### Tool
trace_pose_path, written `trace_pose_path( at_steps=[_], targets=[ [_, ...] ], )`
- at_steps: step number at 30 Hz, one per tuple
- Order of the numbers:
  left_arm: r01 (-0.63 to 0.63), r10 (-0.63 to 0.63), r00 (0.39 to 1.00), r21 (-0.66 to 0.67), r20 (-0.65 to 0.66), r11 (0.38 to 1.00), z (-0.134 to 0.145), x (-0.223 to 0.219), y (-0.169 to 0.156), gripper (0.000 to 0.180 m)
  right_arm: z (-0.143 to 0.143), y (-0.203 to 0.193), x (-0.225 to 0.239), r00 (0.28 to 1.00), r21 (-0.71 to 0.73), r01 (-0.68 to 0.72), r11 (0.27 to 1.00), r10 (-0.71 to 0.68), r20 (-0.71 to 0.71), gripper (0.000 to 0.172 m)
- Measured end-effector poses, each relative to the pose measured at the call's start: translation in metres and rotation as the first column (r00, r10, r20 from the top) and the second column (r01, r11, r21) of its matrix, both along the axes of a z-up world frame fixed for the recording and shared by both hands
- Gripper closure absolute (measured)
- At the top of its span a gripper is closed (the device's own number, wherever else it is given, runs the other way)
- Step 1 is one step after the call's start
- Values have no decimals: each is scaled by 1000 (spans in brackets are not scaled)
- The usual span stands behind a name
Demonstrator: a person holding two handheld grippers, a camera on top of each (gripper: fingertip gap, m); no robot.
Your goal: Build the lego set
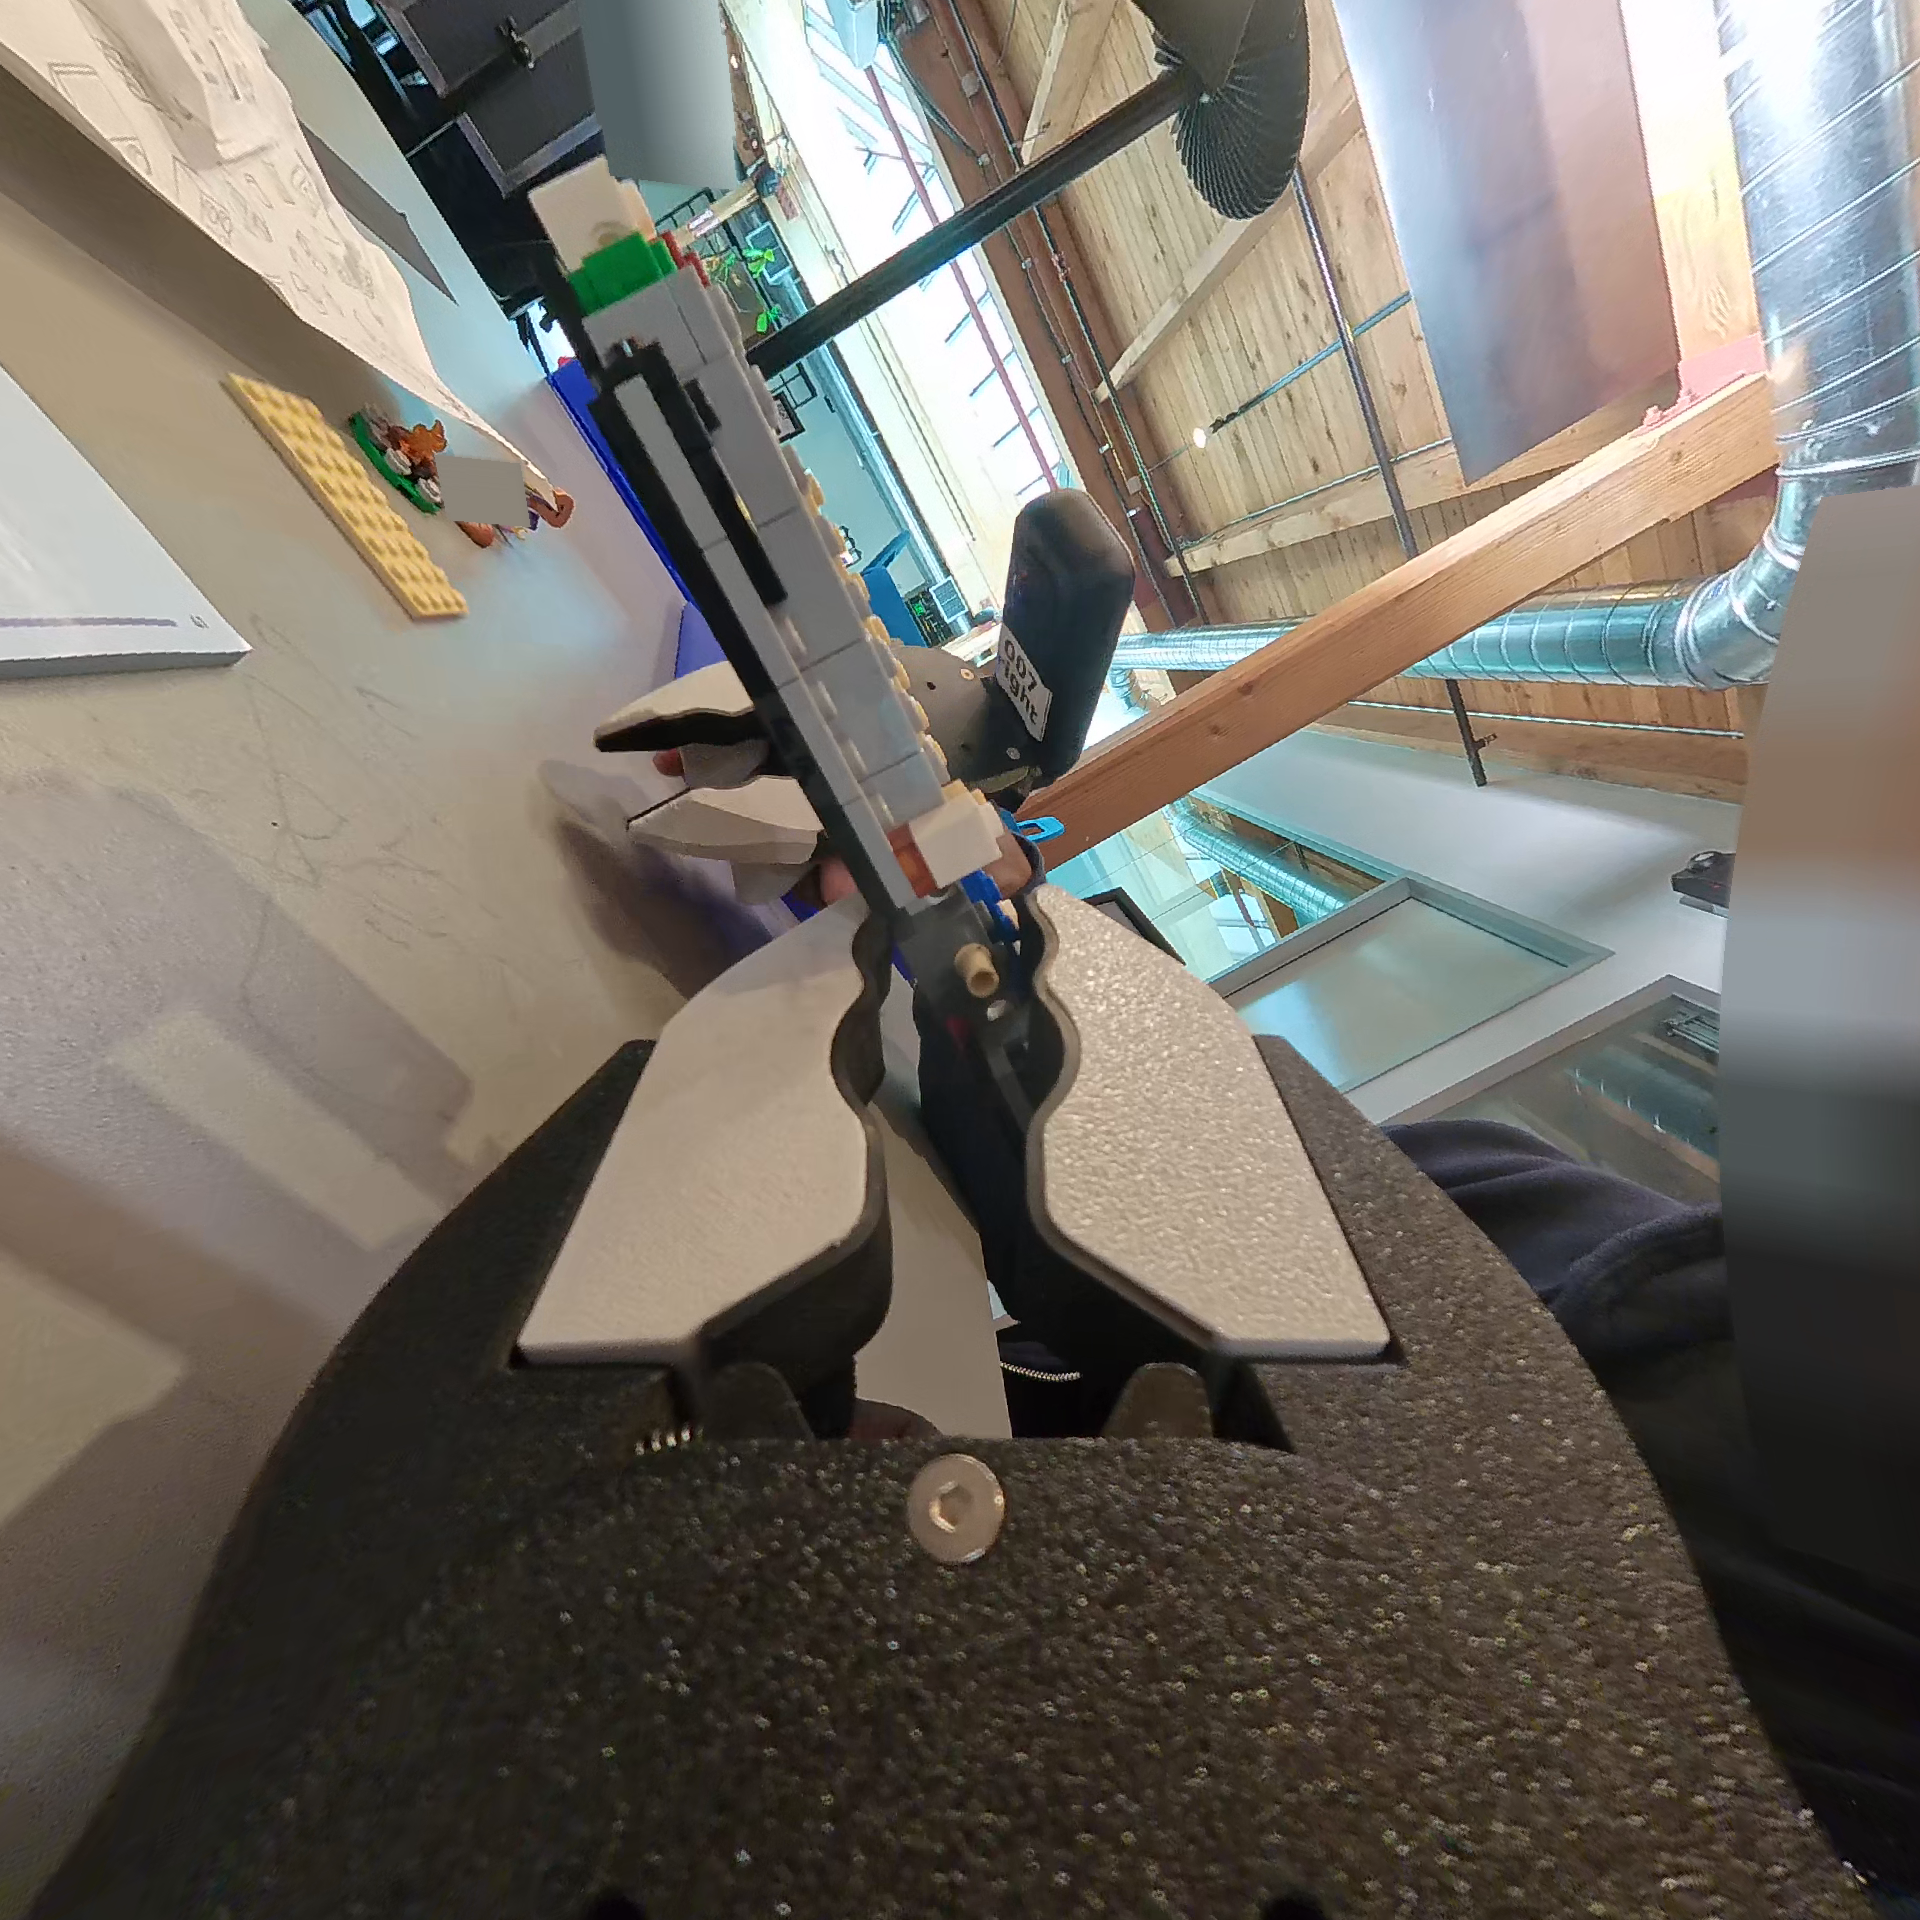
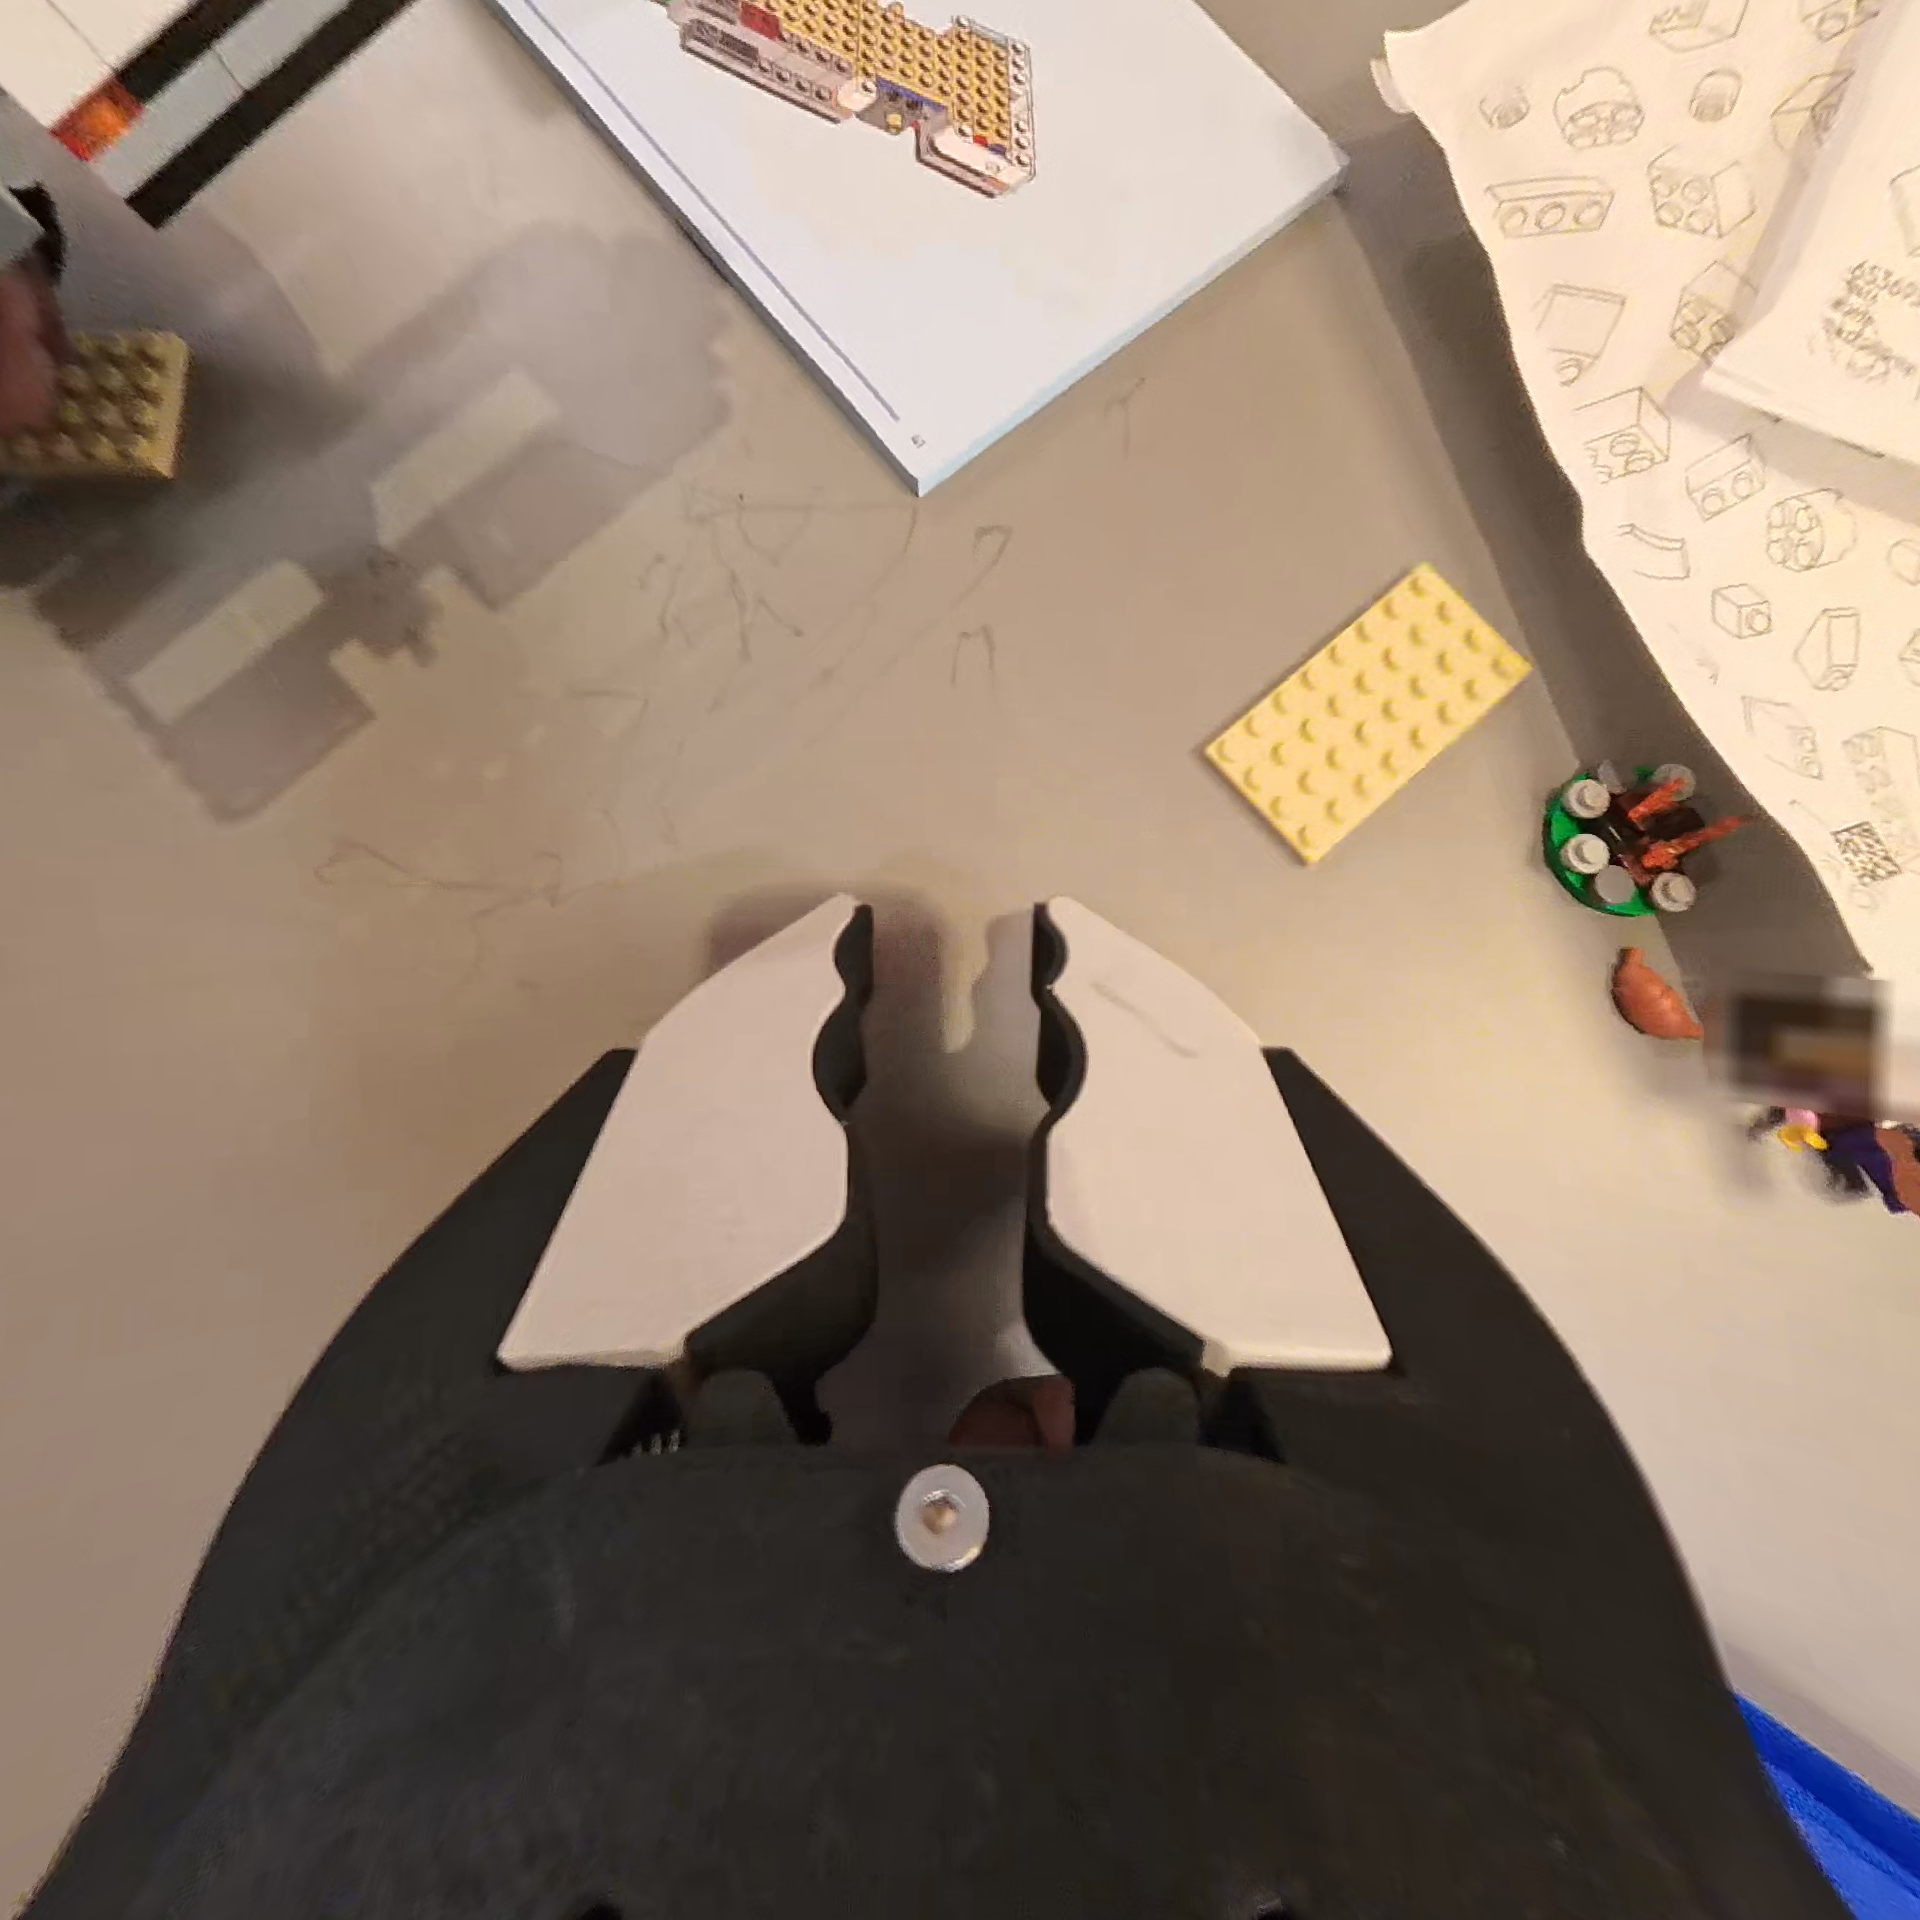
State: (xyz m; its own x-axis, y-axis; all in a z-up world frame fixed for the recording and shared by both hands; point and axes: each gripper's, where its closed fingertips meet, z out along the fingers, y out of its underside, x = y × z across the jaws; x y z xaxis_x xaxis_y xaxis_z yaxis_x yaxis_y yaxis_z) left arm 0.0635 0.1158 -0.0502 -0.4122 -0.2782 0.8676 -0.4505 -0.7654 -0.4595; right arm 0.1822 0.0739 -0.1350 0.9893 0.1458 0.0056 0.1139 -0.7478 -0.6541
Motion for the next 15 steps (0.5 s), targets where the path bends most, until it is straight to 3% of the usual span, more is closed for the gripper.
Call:
trace_pose_path(
  at_steps=[6, 9, 15],
  targets=[
    [-1, 1, 1000, -2, -3, 1000, 0, 0, 0, 157, -3, 7, 0, 999, -15, -20, 1000, 20, 44, 121],
    [-3, 3, 1000, -2, -3, 1000, 0, 0, 1, 157, -7, 14, 10, 989, -47, -24, 999, 31, 148, 116],
    [-2, 2, 1000, -2, -4, 1000, 0, 0, 1, 158, -2, 41, 56, 956, -28, 286, 958, -283, 76, 112]
  ],
)
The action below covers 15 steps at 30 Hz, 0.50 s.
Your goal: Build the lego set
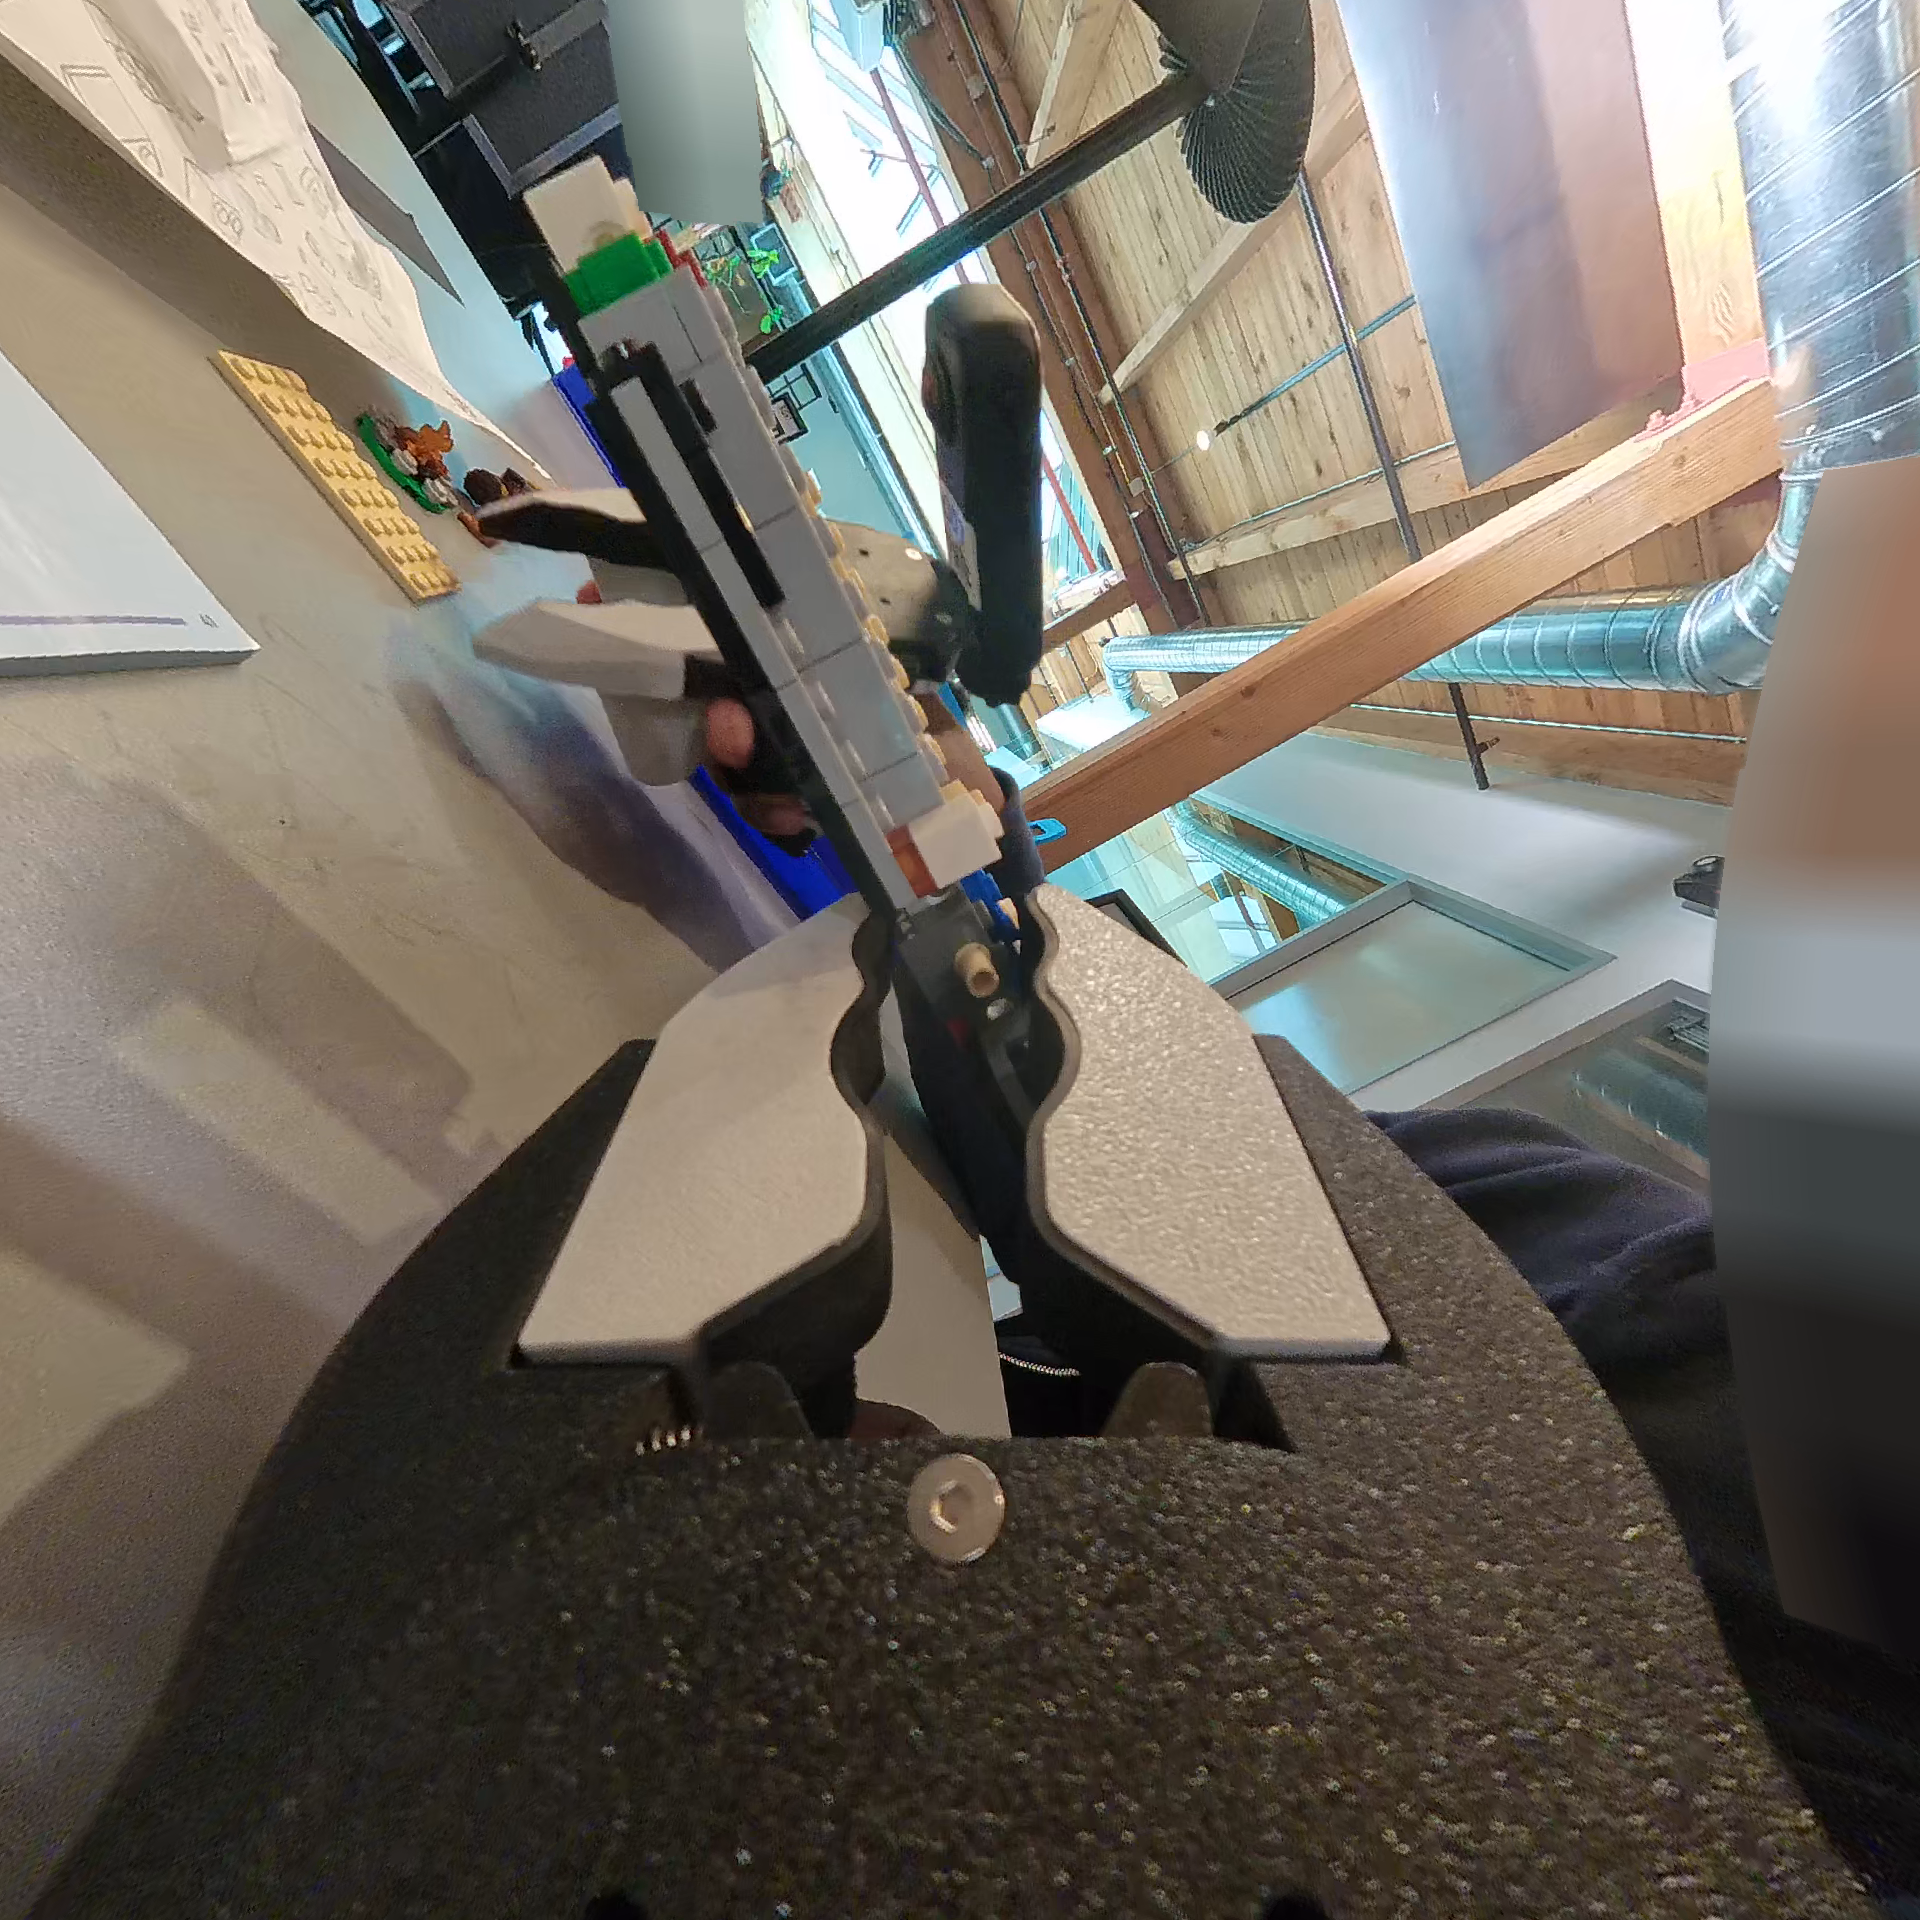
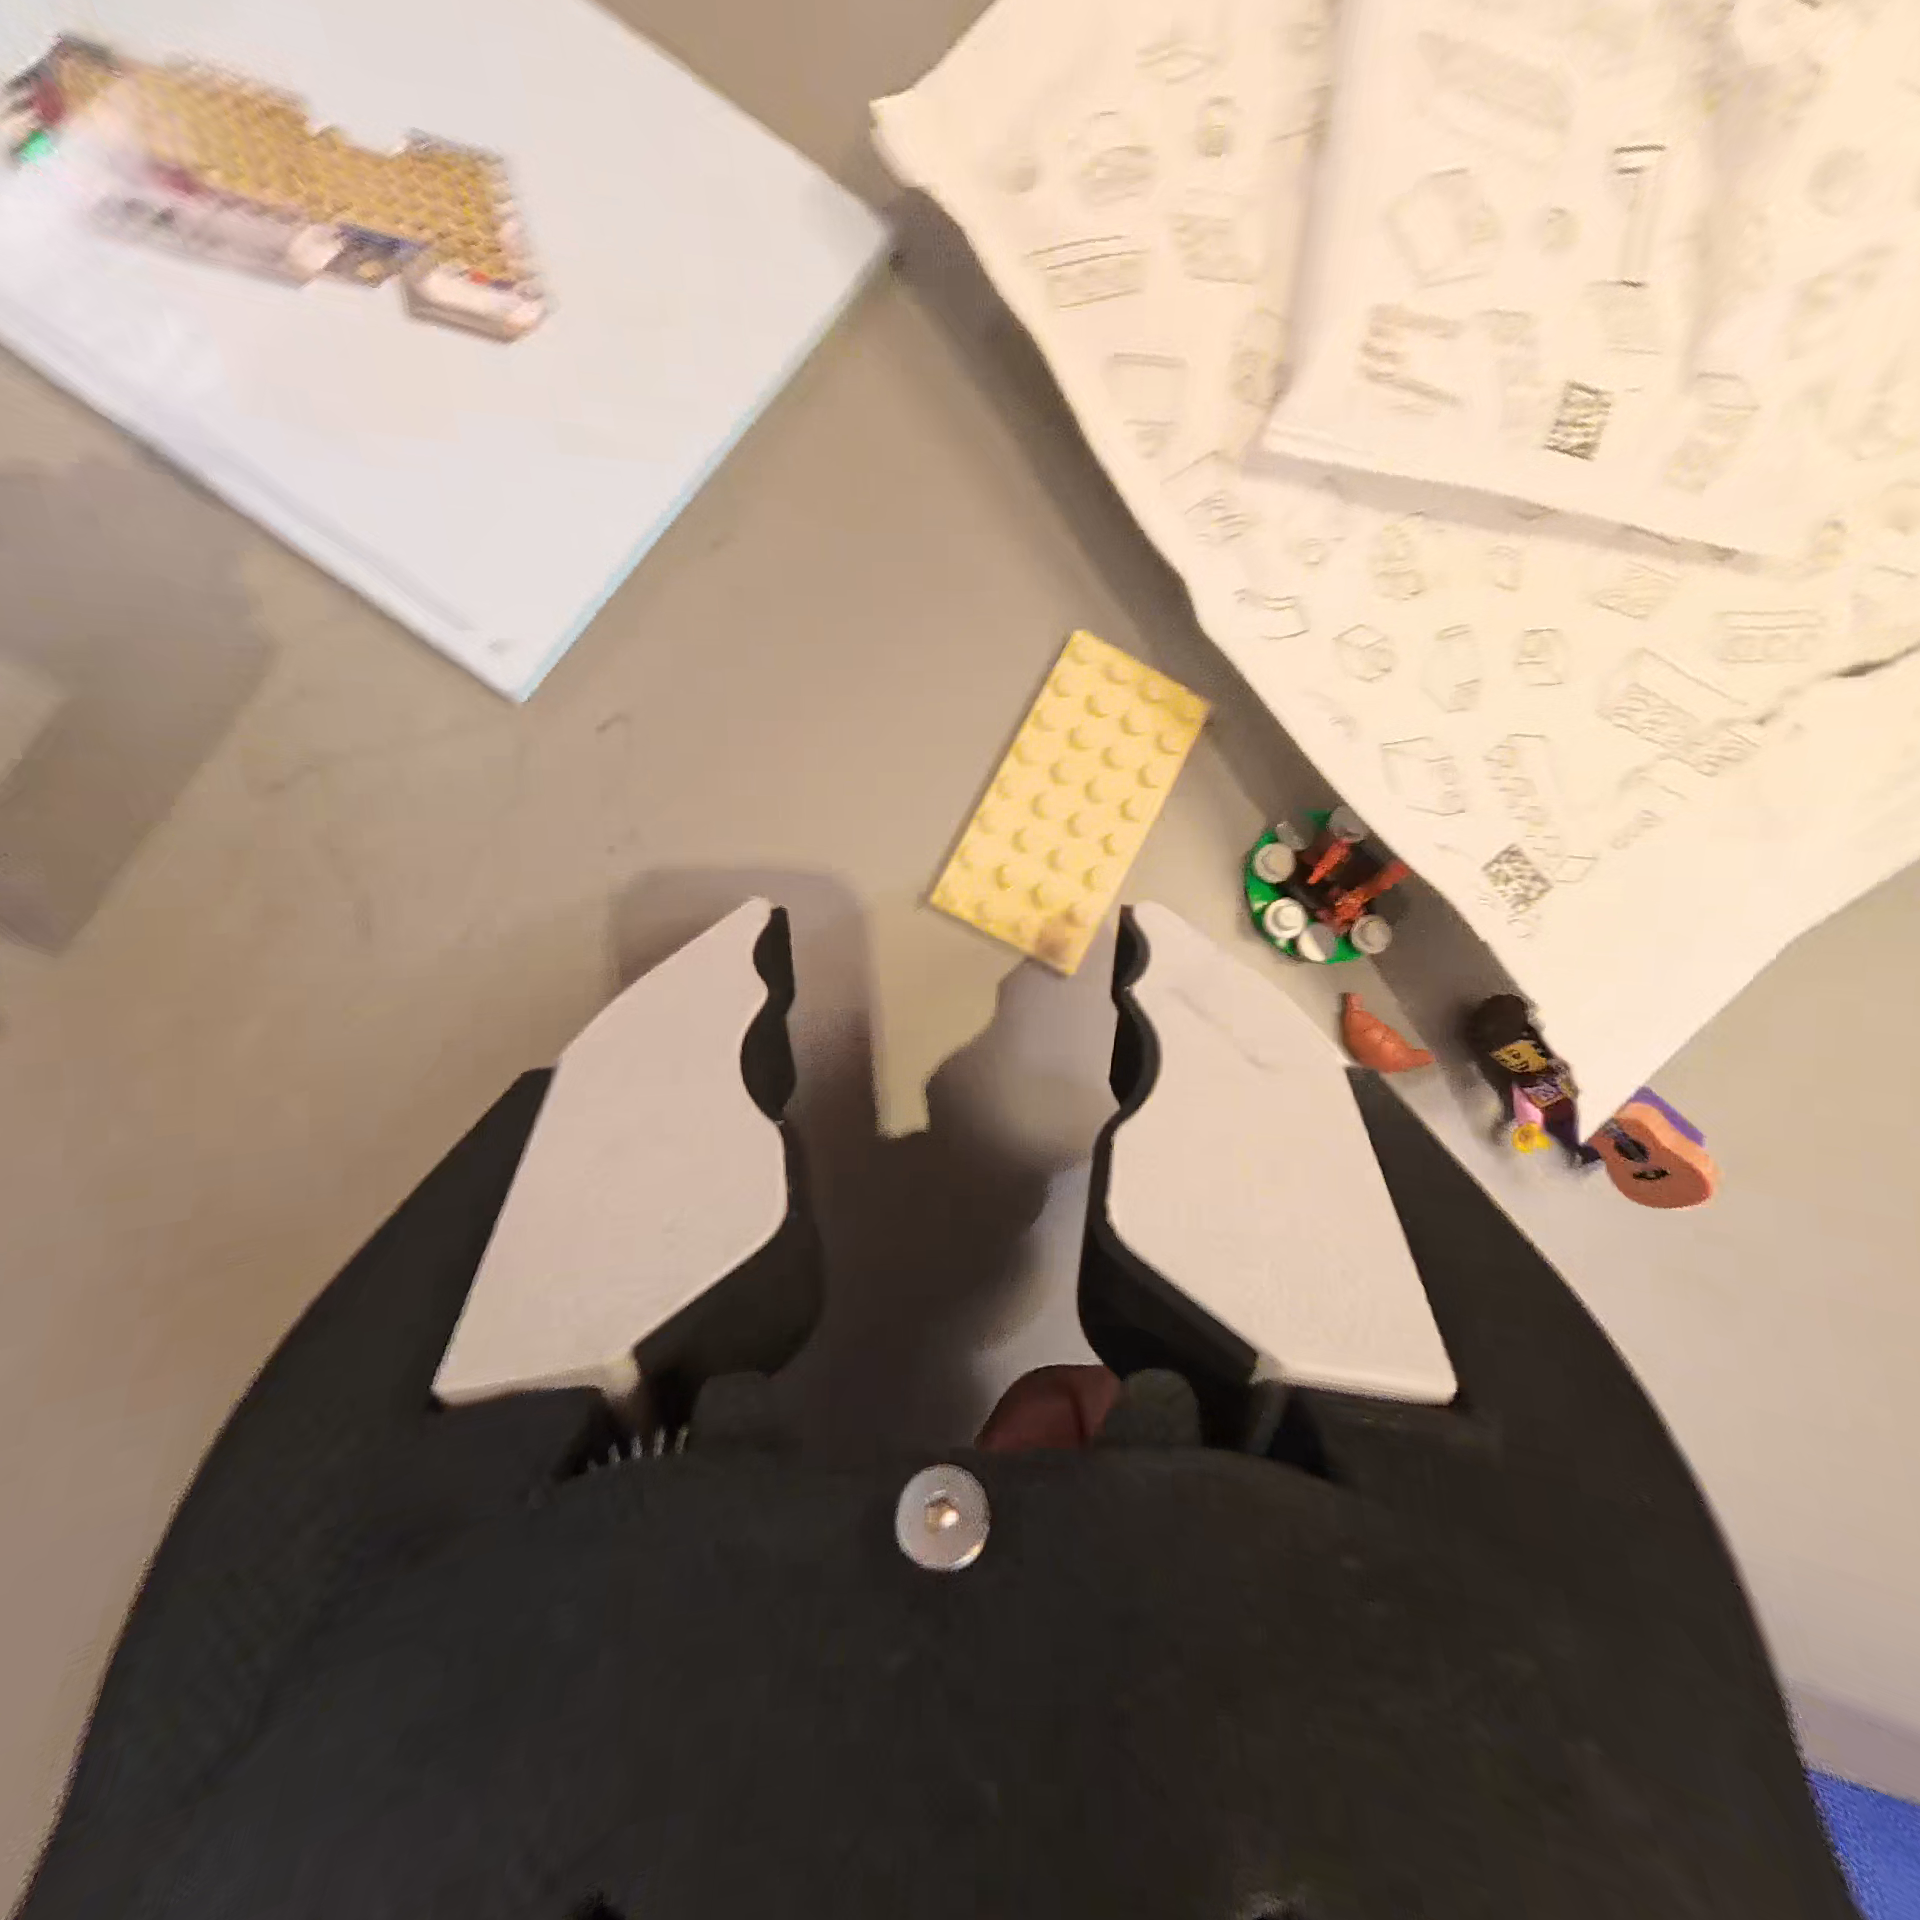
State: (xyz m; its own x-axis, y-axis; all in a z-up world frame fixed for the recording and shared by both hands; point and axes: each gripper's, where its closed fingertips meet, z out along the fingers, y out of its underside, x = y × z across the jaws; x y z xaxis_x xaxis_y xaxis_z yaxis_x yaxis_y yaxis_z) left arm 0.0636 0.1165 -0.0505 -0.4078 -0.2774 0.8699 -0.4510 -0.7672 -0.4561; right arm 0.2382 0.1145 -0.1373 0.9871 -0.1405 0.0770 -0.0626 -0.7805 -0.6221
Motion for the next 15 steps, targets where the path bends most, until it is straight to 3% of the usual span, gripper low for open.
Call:
trace_pose_path(
  at_steps=[5, 8, 15],
  targets=[
    [0, 0, 1000, -7, -1, 1000, 0, 0, 1, 158, -11, 12, 15, 997, -34, 79, 996, -79, -3, 117],
    [0, 0, 1000, -10, -1, 1000, 0, 0, 1, 158, -12, 18, 11, 998, -36, 49, 998, -50, -31, 136],
    [-8, 8, 1000, -18, 1, 1000, 0, 0, 4, 158, -10, 13, -2, 996, -49, 6, 999, -10, -85, 139]
  ],
)
